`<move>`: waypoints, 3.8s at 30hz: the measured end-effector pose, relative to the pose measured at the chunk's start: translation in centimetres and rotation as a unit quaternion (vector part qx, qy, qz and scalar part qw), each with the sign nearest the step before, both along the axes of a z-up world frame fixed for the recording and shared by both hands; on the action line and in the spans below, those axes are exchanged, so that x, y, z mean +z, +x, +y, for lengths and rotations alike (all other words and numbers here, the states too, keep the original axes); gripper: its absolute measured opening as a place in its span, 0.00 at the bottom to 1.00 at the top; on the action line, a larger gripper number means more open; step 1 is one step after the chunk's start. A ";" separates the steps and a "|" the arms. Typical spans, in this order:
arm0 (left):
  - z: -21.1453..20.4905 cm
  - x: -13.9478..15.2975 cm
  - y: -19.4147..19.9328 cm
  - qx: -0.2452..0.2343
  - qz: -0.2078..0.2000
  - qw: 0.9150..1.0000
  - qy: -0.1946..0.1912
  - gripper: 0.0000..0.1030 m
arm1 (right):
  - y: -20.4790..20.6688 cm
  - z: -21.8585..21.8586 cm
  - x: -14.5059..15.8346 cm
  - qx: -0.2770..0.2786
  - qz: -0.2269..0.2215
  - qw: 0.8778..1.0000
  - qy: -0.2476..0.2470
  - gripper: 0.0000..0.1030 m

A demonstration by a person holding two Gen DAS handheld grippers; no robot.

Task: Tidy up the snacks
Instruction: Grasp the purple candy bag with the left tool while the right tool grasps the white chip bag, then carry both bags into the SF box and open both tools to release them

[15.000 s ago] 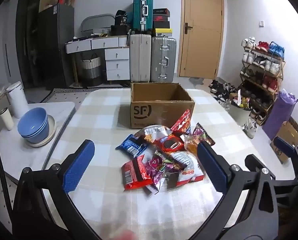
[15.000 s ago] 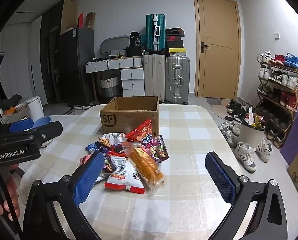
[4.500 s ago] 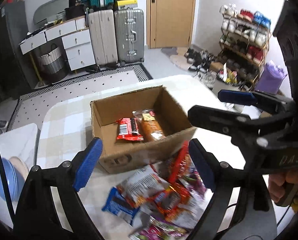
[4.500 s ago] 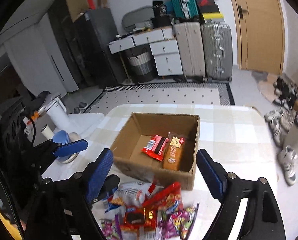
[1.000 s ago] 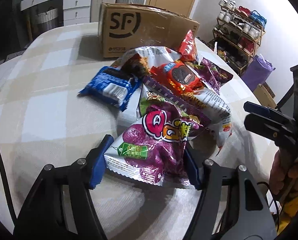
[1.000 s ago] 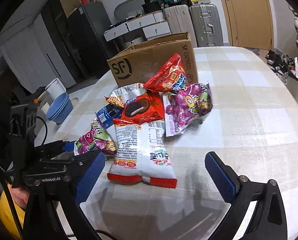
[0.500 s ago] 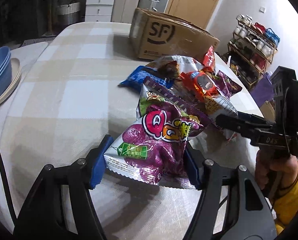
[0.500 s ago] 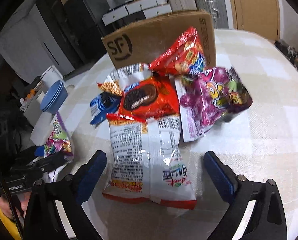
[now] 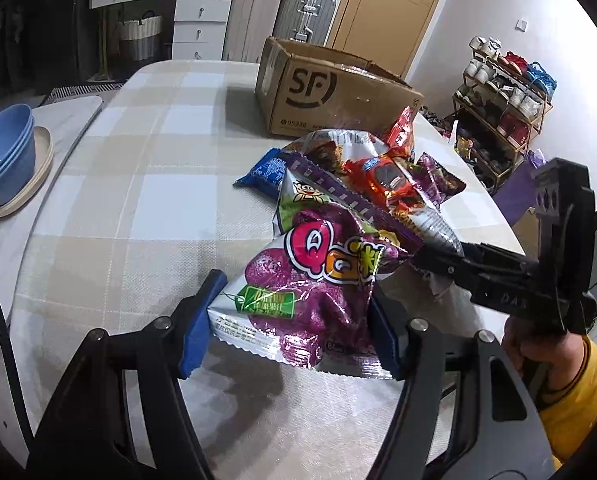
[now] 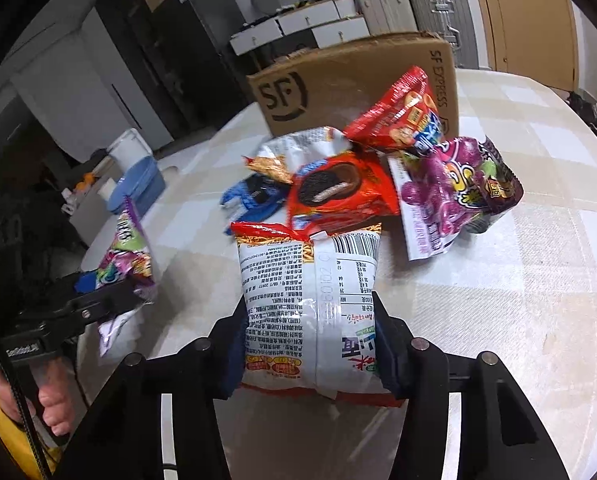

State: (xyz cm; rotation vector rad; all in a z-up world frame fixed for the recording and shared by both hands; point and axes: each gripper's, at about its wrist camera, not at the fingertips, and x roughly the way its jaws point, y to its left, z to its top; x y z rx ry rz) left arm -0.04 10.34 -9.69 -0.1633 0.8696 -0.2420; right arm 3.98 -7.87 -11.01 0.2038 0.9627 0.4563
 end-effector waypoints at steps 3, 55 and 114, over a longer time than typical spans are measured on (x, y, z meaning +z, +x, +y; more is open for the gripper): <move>-0.2 0.9 -0.9 0.003 -0.008 1.000 0.000 0.62 | -1.3 0.0 1.4 0.003 -0.020 1.000 0.011 0.52; -2.9 13.1 4.9 -0.008 -0.082 0.997 -0.009 0.63 | 1.8 -4.8 15.7 -0.006 -0.166 0.985 0.043 0.52; -8.8 3.0 38.4 -0.052 0.051 0.995 0.062 0.68 | 29.7 -2.7 7.1 0.005 0.020 0.999 -0.027 0.52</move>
